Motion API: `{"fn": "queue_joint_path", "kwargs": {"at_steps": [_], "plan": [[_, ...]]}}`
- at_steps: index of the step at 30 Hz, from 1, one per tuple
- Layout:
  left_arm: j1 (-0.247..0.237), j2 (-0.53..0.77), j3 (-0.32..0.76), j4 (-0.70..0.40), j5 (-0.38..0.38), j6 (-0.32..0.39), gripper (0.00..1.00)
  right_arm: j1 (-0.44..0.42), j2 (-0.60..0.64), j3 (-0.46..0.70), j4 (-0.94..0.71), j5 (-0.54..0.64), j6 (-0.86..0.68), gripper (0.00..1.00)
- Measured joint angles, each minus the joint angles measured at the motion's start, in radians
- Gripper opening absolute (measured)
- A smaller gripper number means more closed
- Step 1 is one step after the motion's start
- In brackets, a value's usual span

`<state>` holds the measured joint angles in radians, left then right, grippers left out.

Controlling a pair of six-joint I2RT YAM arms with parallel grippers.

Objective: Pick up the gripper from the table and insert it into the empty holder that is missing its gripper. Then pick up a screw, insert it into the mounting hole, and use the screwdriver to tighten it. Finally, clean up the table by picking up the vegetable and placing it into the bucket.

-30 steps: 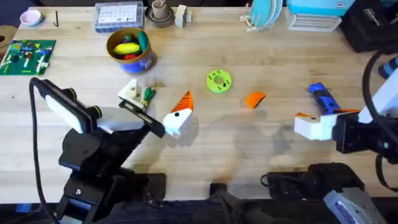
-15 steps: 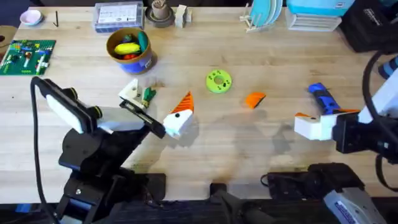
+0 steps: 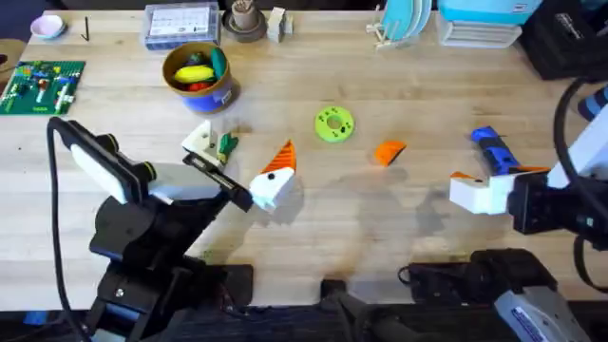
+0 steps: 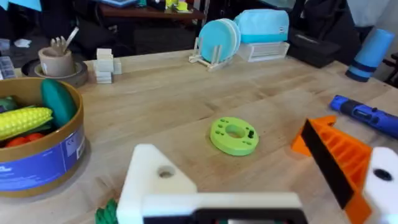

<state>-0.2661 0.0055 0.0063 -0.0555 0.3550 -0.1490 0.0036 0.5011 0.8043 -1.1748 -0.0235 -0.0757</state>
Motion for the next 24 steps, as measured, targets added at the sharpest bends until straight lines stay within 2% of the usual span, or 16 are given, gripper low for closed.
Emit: {"fn": "queue_joint_path", "kwargs": {"at_steps": [6, 11, 24], "plan": [[0.0, 0.0, 0.0, 0.0, 0.006, 0.0, 0.992, 0.0, 0.0, 0.0, 0.0, 0.0, 0.0, 0.983], [0.0, 0.0, 0.0, 0.002, 0.057, 0.0, 0.992, 0.0, 0.0, 0.0, 0.0, 0.0, 0.0, 0.983], [0.0, 0.0, 0.0, -0.001, 0.322, 0.0, 0.992, 0.0, 0.0, 0.0, 0.0, 0.0, 0.0, 0.994]]}}
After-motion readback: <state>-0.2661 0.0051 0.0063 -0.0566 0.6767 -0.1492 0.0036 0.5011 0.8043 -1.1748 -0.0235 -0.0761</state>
